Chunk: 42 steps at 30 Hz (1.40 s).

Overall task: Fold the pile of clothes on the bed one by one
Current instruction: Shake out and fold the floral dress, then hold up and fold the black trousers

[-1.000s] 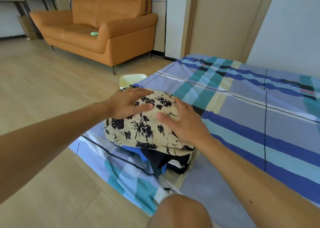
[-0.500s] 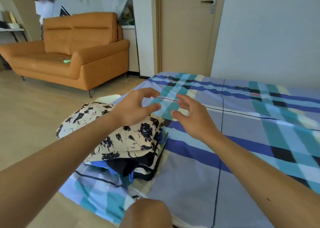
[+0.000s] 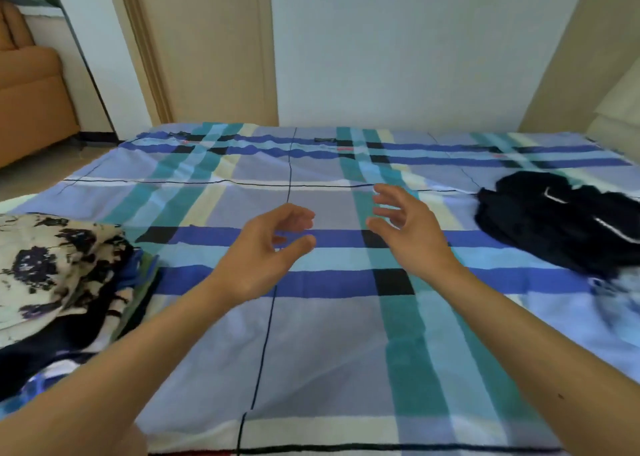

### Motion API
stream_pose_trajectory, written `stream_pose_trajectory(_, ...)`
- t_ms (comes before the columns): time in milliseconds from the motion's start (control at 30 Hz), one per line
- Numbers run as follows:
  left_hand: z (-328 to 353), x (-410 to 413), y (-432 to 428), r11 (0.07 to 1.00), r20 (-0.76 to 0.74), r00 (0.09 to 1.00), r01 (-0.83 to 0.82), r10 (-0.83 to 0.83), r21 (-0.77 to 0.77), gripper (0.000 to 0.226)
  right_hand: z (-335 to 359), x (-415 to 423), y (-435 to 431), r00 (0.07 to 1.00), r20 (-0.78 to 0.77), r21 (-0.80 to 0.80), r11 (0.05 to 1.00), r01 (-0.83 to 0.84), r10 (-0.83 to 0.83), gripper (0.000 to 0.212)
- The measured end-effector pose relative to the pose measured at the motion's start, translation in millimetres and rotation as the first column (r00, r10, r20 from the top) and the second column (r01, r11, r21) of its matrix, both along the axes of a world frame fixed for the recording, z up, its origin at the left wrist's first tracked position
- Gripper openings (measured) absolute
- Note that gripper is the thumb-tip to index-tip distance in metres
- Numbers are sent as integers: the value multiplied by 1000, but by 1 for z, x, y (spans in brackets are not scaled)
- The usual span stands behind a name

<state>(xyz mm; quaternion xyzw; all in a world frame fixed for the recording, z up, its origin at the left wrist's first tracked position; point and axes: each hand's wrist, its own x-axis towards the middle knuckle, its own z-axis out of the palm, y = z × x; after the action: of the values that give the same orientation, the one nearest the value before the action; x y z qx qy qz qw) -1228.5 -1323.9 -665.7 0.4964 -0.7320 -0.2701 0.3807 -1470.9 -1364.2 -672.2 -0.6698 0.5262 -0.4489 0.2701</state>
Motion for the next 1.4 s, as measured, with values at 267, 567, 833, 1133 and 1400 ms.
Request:
stream_pose_trajectory(267, -45, -67, -6, 985, -34, 986, 165, -163, 54, 33, -60, -101, -4, 985, -30, 60, 983, 174, -172, 51)
stream_pose_trajectory(567, -76, -63, -35, 970, 28, 978, 202, -208, 134, 49, -82, -172, -54, 791, -486, 42, 894, 446, -371, 45)
stream_pose_trajectory(833, -87, -42, -38, 966, 121, 970, 186, -209, 177, 80, -118, -283, -63, 415, -827, 98, 630, 771, -379, 44)
stream_pose_trajectory(1133, -76, -41, -41, 950, 181, 957, 178, -228, 258, 52, -108, -247, -79, 549, -730, 83, 744, 663, -408, 59)
stream_pose_trajectory(1400, -64, -56, -27, 933, 285, 916, 194, -283, 302, 53, -54, -130, -51, 930, -266, 116, 949, 292, -254, 45)
